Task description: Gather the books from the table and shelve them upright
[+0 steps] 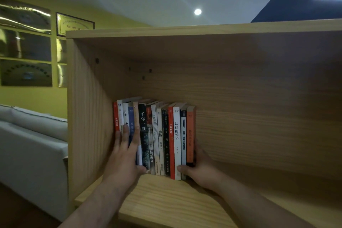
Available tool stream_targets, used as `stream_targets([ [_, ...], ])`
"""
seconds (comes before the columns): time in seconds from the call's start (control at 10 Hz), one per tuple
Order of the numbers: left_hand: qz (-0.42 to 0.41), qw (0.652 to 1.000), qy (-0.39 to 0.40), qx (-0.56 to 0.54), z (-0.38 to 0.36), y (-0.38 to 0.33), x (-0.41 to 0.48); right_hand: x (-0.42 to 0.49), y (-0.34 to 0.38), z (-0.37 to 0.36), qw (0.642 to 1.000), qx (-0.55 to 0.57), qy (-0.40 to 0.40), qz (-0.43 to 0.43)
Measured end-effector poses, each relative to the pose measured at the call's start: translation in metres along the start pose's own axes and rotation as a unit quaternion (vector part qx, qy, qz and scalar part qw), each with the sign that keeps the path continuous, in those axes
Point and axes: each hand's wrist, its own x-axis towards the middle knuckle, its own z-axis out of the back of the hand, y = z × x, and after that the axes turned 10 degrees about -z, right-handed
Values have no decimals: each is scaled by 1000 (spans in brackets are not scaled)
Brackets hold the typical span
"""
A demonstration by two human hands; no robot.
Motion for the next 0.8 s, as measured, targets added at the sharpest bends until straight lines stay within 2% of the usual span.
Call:
stream_targets([
  [0.2, -21, 999, -18, -19, 2, 1, -3, -1, -11, -4, 998, 54, -20, 7],
  [0.3, -41, 995, -69, -50, 7, -3, -13, 3, -14, -2, 997, 74, -29, 9],
  [0.4, -58, 989, -75, -116, 14, 0, -33, 4, -12, -1, 997, 77, -27, 9],
  [0.5, -81, 991, 12, -105, 18, 8, -46, -2, -9, 2, 996, 91, -25, -1],
  [0.6, -65, 991, 48, -104, 18, 10, -43, -10, -3, 6, 993, 111, -30, 7],
  [0.7, -56, 990, 69, -108, 17, 6, -41, -22, 4, 7, 988, 138, -69, 4],
  [0.8, -44, 988, 74, -126, 17, 6, -42, -31, 14, 17, 967, 215, -136, -19],
])
